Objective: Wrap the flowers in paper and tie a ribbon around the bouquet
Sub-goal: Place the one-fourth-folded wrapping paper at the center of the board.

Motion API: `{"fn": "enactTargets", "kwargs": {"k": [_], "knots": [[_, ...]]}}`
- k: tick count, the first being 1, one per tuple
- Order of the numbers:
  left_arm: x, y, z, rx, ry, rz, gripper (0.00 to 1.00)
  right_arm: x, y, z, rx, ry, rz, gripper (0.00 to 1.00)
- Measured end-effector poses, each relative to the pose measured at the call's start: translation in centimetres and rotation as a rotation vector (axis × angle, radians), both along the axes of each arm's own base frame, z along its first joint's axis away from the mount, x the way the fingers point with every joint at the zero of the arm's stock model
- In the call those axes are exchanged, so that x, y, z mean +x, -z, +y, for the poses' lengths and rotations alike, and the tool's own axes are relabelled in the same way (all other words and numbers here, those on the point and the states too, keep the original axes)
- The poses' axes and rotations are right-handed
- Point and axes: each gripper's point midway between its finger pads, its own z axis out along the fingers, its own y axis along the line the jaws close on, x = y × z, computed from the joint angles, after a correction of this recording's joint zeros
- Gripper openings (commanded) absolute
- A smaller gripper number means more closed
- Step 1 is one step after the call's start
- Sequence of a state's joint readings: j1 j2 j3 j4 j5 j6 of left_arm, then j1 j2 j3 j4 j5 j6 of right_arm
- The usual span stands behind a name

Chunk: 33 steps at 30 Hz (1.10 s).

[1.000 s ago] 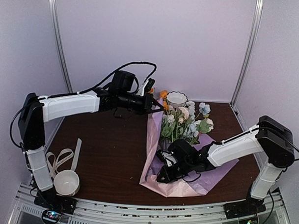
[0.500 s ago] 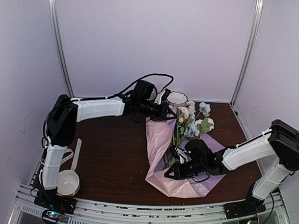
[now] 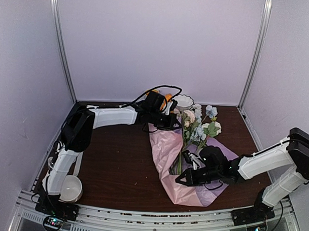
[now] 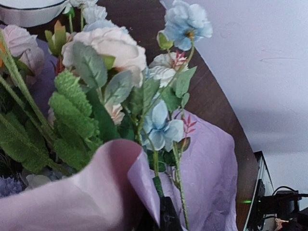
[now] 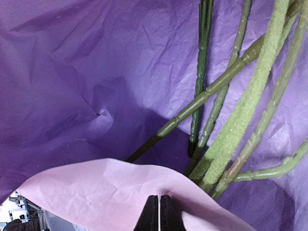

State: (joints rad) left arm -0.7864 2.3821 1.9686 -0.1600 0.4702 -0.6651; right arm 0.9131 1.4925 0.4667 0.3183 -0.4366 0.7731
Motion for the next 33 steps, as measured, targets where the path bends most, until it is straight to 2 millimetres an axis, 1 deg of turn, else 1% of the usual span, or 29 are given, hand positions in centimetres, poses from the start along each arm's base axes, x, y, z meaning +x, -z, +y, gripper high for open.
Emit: {"fn": "enactTargets", "kwargs": {"k": [2,4,7,9,11,13,15,16,17,18,20,22,24,26,27,28,29,30,31,32,33], "knots": [[0.3,1.4,0.1,0.023,-0.013,0.006,0.00,0.0,-0.4,0.0,0.008,0.000,-0.008,0.07],[0.5,2.4,0.3,0.046,-0.028,0.008,0.00,0.1,-0.9,0.0,0.015,0.000,-0.022,0.11],[0.7,2.8,0.5,0.060,-0.043,0.006,0.00,0.1,-1.4,-0.5,-0.004,-0.005,-0.045,0.14],[0.7,3.1,1.2,0.061,-0.058,0.000,0.00,0.0,-1.4,-1.1,-0.034,-0.009,-0.060,0.16],[-0.3,4.1,3.3,0.093,-0.082,0.024,0.00,-0.2,-1.4,-1.4,-0.057,-0.020,-0.070,0.17],[-1.6,5.0,6.6,0.137,-0.125,0.054,0.00,-0.3,-1.2,-1.5,-0.077,-0.042,-0.073,0.17],[-2.3,4.8,9.8,0.167,-0.172,0.061,0.02,-0.5,-0.9,-1.3,-0.085,-0.065,-0.062,0.18],[-2.5,4.2,11.3,0.177,-0.199,0.054,0.07,-0.6,-0.6,-1.1,-0.090,-0.080,-0.056,0.19],[-2.6,3.3,12.6,0.179,-0.225,0.039,0.16,-0.7,-0.2,-1.0,-0.099,-0.093,-0.047,0.19],[-2.7,2.6,13.5,0.181,-0.242,0.027,0.33,-0.8,0.1,-0.9,-0.105,-0.103,-0.042,0.19],[-2.8,0.7,15.3,0.169,-0.282,-0.021,0.54,-0.9,0.4,-0.9,-0.120,-0.118,-0.038,0.19],[-3.5,-0.4,17.0,0.163,-0.317,-0.055,0.65,-0.9,0.3,-0.7,-0.125,-0.131,-0.040,0.19],[-4.6,-0.4,18.9,0.178,-0.352,-0.083,0.67,-0.8,0.1,-0.4,-0.124,-0.144,-0.046,0.19],[-6.1,-0.1,21.0,0.213,-0.375,-0.116,0.65,-0.7,0.1,-0.1,-0.125,-0.154,-0.045,0.19],[-6.8,-0.3,22.0,0.236,-0.383,-0.147,0.65,-0.7,0.2,0.0,-0.126,-0.157,-0.044,0.19],[-7.5,-0.9,23.0,0.263,-0.386,-0.199,0.64,-0.7,0.3,0.0,-0.128,-0.160,-0.042,0.19],[-8.1,-1.9,23.6,0.282,-0.381,-0.259,0.63,-0.7,0.4,0.1,-0.129,-0.163,-0.040,0.19],[-8.6,-3.2,23.8,0.294,-0.364,-0.325,0.63,-0.7,0.4,0.1,-0.129,-0.165,-0.041,0.19],[-9.7,-5.1,23.3,0.295,-0.324,-0.417,0.62,-0.7,0.4,0.2,-0.128,-0.168,-0.042,0.19],[-10.9,-6.9,22.5,0.282,-0.271,-0.499,0.61,-0.7,0.3,0.2,-0.127,-0.171,-0.043,0.19],[-12.9,-8.8,21.2,0.259,-0.193,-0.581,0.61,-0.7,0.3,0.2,-0.127,-0.174,-0.043,0.19]]}}
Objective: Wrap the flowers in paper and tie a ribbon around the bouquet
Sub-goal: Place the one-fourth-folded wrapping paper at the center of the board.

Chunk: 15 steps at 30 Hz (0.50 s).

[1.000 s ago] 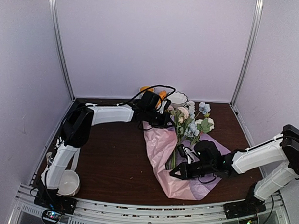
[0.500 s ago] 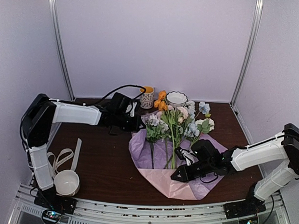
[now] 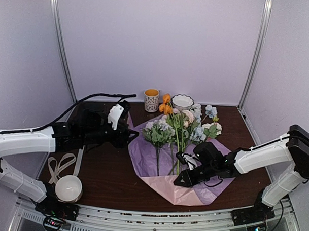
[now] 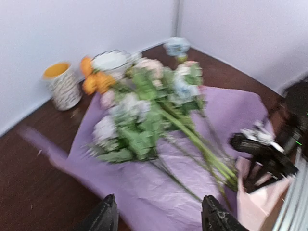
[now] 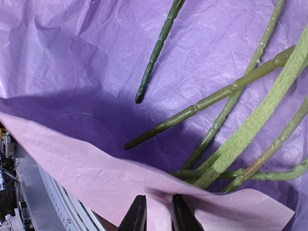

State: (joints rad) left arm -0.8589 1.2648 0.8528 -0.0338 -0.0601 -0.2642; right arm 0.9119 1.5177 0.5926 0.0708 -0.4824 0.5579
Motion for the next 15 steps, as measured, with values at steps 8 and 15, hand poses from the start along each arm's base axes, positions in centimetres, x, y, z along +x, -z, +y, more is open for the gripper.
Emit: {"fn": "enactTargets", "kwargs": {"k": [8,15], "knots": [[-10.7,2.8,-8.2,0.193,0.583,-0.002,0.69,-0.2,-0.1,0.1,0.003,-0.016,0.002,0.20],[-12.7,13.7,-8.1,0.411,0.660,0.331,0.75,-0.5,0.0,0.3,0.012,-0.035,0.017,0.20]]}}
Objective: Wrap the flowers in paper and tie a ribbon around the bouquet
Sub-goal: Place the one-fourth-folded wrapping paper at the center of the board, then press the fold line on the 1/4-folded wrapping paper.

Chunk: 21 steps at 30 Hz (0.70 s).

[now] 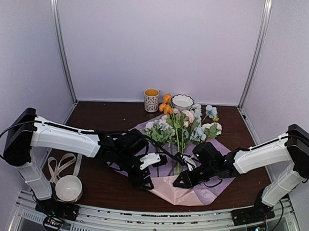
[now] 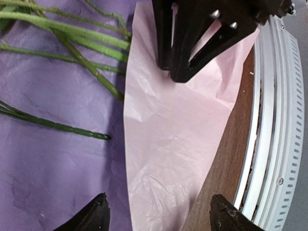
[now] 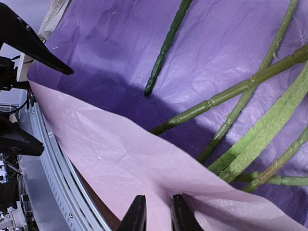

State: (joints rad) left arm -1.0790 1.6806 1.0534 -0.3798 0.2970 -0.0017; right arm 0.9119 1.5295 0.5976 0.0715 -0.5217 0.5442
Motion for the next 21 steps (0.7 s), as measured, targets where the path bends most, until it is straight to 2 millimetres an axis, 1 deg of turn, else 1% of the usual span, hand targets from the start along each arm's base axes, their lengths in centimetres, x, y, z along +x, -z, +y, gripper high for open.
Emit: {"fn": "enactTargets", "kwargs": {"k": [1,3,9,11,12,14,15,17,19,21], "knots": [[-0.2,0.8,0.2,0.024,-0.010,0.024,0.75,-0.1,0.0,0.0,-0.001,-0.007,0.002,0.20],[-0.4,1.7,0.4,0.049,-0.034,0.060,0.75,-0.3,0.1,-0.1,-0.007,-0.025,0.003,0.20],[-0.4,2.5,0.5,0.073,-0.119,0.124,0.75,-0.6,-0.1,0.1,-0.028,-0.076,-0.001,0.20],[-0.3,2.4,0.4,0.067,-0.139,0.135,0.70,-0.8,-0.1,0.0,-0.032,-0.088,-0.001,0.20],[-0.3,2.3,0.2,0.057,-0.148,0.147,0.60,-0.8,0.0,0.0,-0.035,-0.092,-0.001,0.20],[-0.6,2.0,-0.3,0.035,-0.155,0.177,0.34,-1.0,0.1,-0.1,-0.038,-0.098,0.005,0.20],[-0.8,1.8,-0.5,0.025,-0.162,0.197,0.24,-1.0,0.1,-0.1,-0.038,-0.101,0.007,0.20],[-1.1,1.6,-0.9,0.001,-0.161,0.231,0.14,-1.1,0.2,-0.1,-0.037,-0.105,0.010,0.20],[-1.6,1.8,-1.0,-0.017,-0.164,0.263,0.00,-1.2,0.1,0.0,-0.034,-0.108,0.013,0.20],[-2.2,2.6,-0.6,-0.014,-0.172,0.296,0.00,-1.3,0.1,0.0,-0.032,-0.111,0.016,0.20]]}}
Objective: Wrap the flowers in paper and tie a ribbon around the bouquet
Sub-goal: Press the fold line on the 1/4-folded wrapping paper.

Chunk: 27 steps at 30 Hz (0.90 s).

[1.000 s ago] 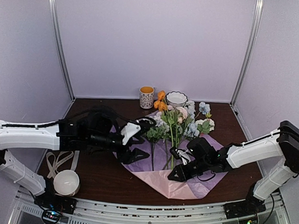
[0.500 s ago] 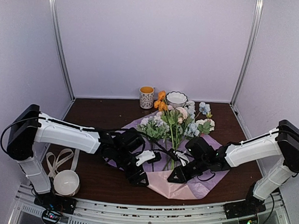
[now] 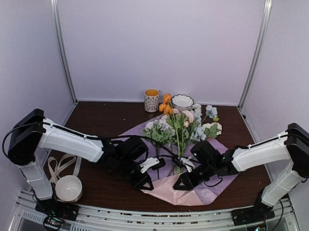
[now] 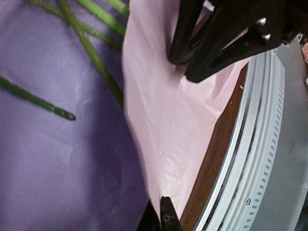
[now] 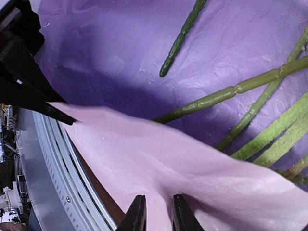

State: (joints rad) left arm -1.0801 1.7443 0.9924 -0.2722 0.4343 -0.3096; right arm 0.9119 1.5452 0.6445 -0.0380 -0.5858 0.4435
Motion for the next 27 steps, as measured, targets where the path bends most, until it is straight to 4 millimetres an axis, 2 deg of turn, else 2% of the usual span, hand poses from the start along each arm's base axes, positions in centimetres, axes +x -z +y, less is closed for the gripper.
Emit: {"fn": "enactTargets", "kwargs": {"k": [3,7,11,14,17,20,24,27], "knots": [[-0.8,1.4,1.1,0.027,-0.017,0.037,0.00,-0.2,0.0,0.0,-0.001,-0.009,0.008,0.21],[-0.7,2.5,2.2,0.049,-0.085,0.045,0.00,-0.7,-0.5,-0.1,-0.006,-0.034,0.020,0.26],[-0.3,2.9,3.1,0.044,-0.177,0.041,0.00,-1.0,-3.5,0.0,0.040,-0.057,-0.005,0.30],[-0.3,3.6,3.9,0.040,-0.249,0.063,0.00,-1.1,-6.2,-0.7,0.075,-0.055,-0.047,0.39],[-0.2,3.6,4.0,-0.006,-0.313,0.087,0.00,-1.2,-7.4,-1.6,0.078,-0.038,-0.083,0.45],[-0.3,3.5,4.0,-0.032,-0.345,0.098,0.00,-1.5,-6.8,-2.7,0.058,-0.013,-0.079,0.51],[-0.5,3.5,3.8,-0.062,-0.368,0.105,0.00,-2.7,-3.1,-4.5,-0.014,0.030,-0.005,0.54],[-0.6,3.4,3.7,-0.072,-0.381,0.103,0.00,-3.5,-1.4,-5.2,-0.024,0.056,0.049,0.53]]}}
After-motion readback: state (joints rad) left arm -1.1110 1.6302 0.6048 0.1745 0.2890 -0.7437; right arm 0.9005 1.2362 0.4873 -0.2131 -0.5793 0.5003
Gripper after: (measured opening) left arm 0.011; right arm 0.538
